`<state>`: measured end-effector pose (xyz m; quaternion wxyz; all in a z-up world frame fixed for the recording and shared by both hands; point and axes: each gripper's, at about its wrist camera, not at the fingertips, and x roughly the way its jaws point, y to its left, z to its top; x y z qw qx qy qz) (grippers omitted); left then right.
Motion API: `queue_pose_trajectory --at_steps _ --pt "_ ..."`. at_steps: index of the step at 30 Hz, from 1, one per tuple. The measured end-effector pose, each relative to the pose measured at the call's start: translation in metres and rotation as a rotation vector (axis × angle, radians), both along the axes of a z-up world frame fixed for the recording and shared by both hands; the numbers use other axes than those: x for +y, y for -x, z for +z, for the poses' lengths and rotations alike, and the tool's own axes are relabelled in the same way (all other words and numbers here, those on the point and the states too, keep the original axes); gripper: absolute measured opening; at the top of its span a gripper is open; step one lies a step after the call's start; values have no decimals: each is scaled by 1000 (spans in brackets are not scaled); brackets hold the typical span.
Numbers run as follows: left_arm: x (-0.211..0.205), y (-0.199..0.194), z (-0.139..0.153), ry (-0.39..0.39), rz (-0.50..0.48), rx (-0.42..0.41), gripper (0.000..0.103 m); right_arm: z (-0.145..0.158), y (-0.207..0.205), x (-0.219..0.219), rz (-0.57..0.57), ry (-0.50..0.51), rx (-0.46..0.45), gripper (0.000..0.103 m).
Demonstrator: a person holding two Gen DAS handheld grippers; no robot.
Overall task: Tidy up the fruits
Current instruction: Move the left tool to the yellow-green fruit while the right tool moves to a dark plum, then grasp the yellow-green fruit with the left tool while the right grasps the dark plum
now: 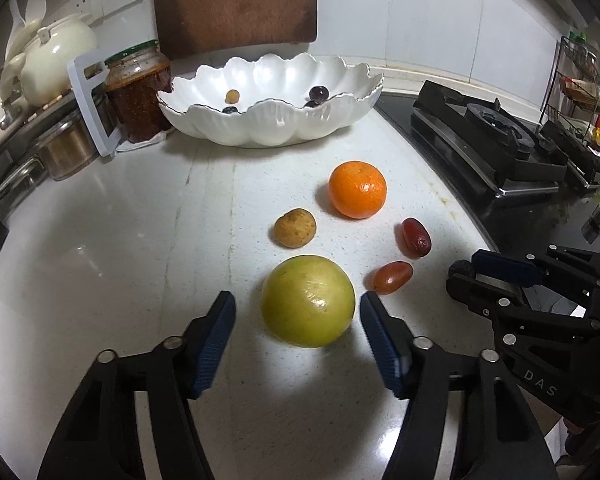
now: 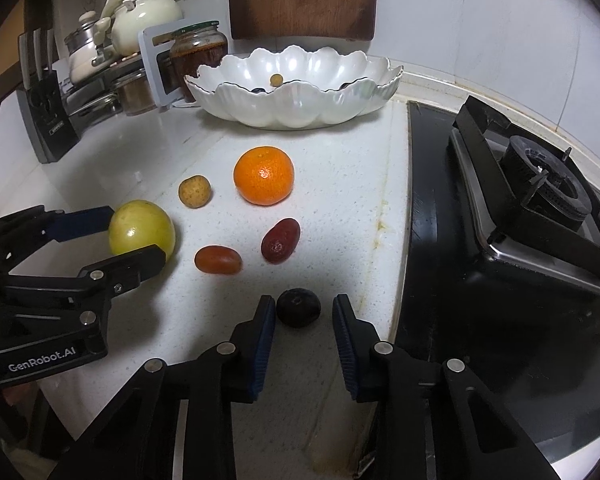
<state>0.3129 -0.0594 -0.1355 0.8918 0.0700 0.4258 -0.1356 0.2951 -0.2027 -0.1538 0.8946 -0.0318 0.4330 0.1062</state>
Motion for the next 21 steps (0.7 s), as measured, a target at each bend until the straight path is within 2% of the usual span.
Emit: queue_pose_trajectory --at_steps 5,13,21 --pt "-1 -3 -2 28 -6 26 49 0 -2 1 10 -3 -1 25" --pt "-2 -2 -2 31 12 34 48 4 2 0 9 -12 -19 24" --pt "0 4 13 65 26 16 48 27 8 0 20 -7 -88 24"
